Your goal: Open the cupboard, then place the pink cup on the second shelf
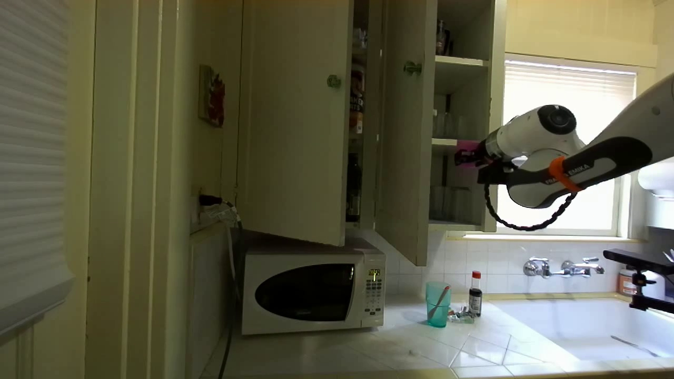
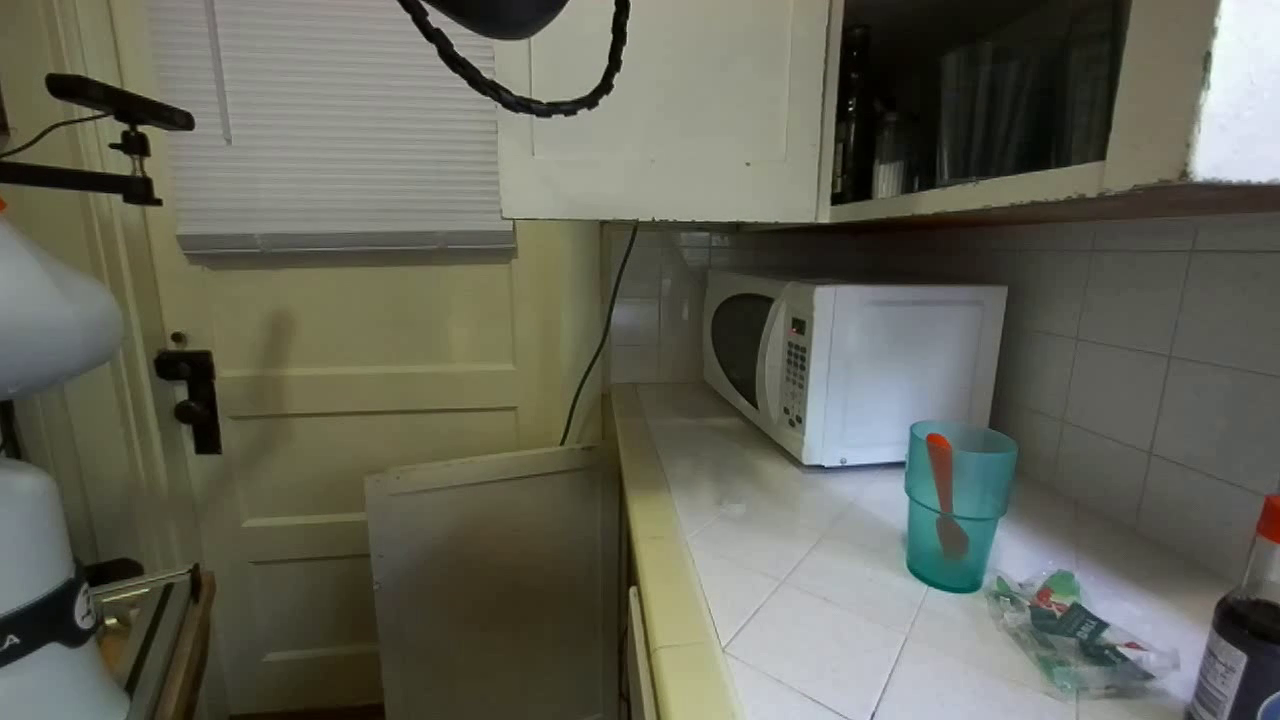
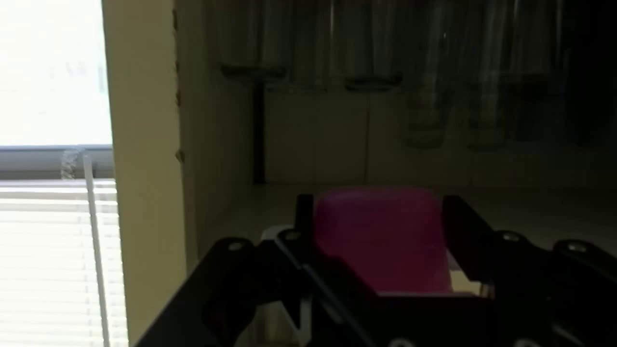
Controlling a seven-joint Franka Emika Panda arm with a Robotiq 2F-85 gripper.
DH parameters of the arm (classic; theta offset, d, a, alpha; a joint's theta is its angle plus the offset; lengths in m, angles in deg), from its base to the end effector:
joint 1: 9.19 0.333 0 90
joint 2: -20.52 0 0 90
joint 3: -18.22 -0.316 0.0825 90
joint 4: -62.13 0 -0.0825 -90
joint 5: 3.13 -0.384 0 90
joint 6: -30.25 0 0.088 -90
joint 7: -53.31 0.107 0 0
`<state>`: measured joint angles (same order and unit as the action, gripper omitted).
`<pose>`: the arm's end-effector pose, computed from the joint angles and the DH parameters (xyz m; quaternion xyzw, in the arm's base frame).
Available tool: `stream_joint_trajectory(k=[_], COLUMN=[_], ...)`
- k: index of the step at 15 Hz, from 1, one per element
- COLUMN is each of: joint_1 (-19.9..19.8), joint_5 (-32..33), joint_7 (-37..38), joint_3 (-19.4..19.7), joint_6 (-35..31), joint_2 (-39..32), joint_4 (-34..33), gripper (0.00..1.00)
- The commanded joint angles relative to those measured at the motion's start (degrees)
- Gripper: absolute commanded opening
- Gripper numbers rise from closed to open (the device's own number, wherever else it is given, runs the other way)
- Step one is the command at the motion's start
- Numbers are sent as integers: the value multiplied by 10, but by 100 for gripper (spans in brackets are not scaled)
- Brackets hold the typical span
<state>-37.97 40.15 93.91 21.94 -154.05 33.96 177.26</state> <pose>0.4643 -0.2236 0.7112 0.7352 -0.1834 0.6295 0.1720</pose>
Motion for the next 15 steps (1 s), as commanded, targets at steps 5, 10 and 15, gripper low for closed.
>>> stream_joint_trajectory(k=[5, 10, 15], joint_1=[281, 401, 352], joint_5=[-228, -407, -460], joint_7=[-298, -472, -499], joint_3=[206, 317, 295], joint_6=[176, 395, 424], joint_2=[74, 72, 57], joint_4=[-81, -250, -280], gripper=[42, 42, 67])
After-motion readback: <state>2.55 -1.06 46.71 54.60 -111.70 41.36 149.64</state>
